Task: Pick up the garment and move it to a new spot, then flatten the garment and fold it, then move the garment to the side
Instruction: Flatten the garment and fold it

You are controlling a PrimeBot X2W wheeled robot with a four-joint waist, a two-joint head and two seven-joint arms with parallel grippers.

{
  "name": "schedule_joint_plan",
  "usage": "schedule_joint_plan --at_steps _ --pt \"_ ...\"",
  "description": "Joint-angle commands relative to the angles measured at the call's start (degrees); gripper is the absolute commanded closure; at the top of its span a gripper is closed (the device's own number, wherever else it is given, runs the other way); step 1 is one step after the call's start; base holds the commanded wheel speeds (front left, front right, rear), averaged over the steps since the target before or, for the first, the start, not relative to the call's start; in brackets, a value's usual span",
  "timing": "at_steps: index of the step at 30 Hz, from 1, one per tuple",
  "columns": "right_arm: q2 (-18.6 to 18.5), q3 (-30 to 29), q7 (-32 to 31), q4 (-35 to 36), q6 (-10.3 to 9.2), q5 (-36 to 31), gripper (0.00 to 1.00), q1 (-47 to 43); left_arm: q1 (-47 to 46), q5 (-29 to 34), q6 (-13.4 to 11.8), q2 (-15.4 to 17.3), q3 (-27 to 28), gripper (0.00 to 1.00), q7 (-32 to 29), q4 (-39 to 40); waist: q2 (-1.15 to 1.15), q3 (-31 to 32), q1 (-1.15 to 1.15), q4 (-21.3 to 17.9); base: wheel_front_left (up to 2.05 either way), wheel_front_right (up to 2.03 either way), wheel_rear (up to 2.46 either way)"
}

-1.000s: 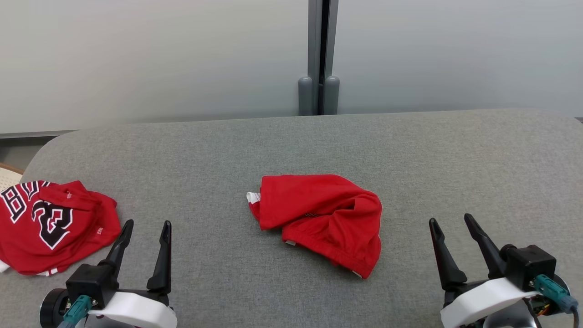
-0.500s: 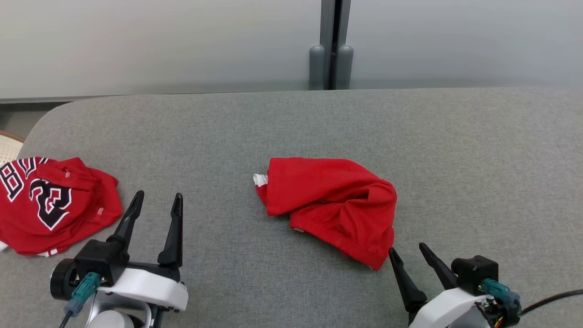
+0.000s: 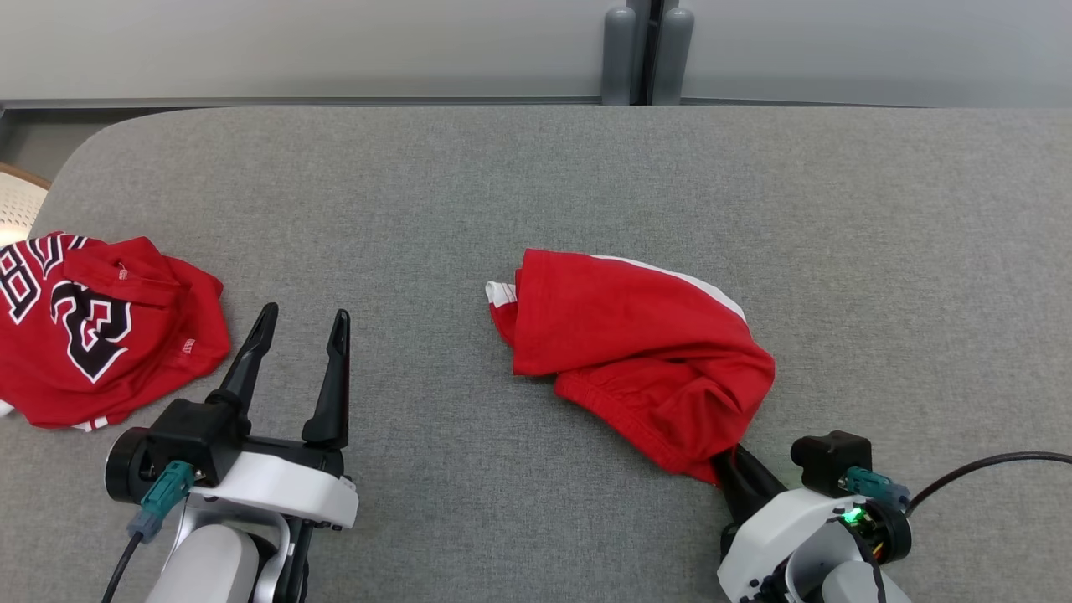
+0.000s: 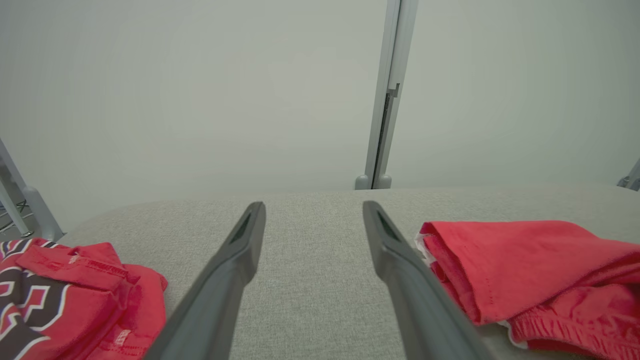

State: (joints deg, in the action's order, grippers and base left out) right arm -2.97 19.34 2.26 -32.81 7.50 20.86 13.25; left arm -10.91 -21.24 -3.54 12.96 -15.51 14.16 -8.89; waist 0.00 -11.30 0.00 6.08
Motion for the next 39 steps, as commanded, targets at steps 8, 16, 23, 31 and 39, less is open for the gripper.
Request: schedule_joint_plan --at_steps 8,16,23,31,39 --pt "-4.2 -3.0 1.8 0.0 -0.13 -7.4 1.0 1.9 -1.9 0.2 0.7 -0.5 0.6 0.0 0.8 -1.4 0.0 -0.8 0.0 -1.1 0.0 0.0 0.0" --pt "-9.8 -9.4 -0.4 8.8 -0.07 -18.5 1.0 2.9 -2.9 0.6 1.1 -0.8 1.3 0.0 1.0 -1.8 0.0 -1.3 0.0 -2.8 0.0 0.0 0.0" --pt "-8.5 -15.0 -2.6 13.2 -0.06 -21.4 1.0 -0.3 -3.3 0.9 1.3 -1.0 1.8 0.0 1.1 -1.9 0.0 -1.5 0.0 -3.9 0.0 0.0 0.0" --pt "-4.6 -16.2 -3.4 7.3 -0.02 -18.0 0.0 -2.8 -3.0 1.2 1.9 -1.6 2.0 0.0 1.1 -1.9 0.0 -1.6 0.0 -3.9 0.0 0.0 0.0" --pt "-2.2 -21.4 0.9 12.5 -0.02 -13.9 0.0 -5.1 0.2 1.1 1.5 -1.7 3.4 0.0 1.1 -2.0 0.0 1.3 0.0 -4.4 0.0 0.0 0.0"
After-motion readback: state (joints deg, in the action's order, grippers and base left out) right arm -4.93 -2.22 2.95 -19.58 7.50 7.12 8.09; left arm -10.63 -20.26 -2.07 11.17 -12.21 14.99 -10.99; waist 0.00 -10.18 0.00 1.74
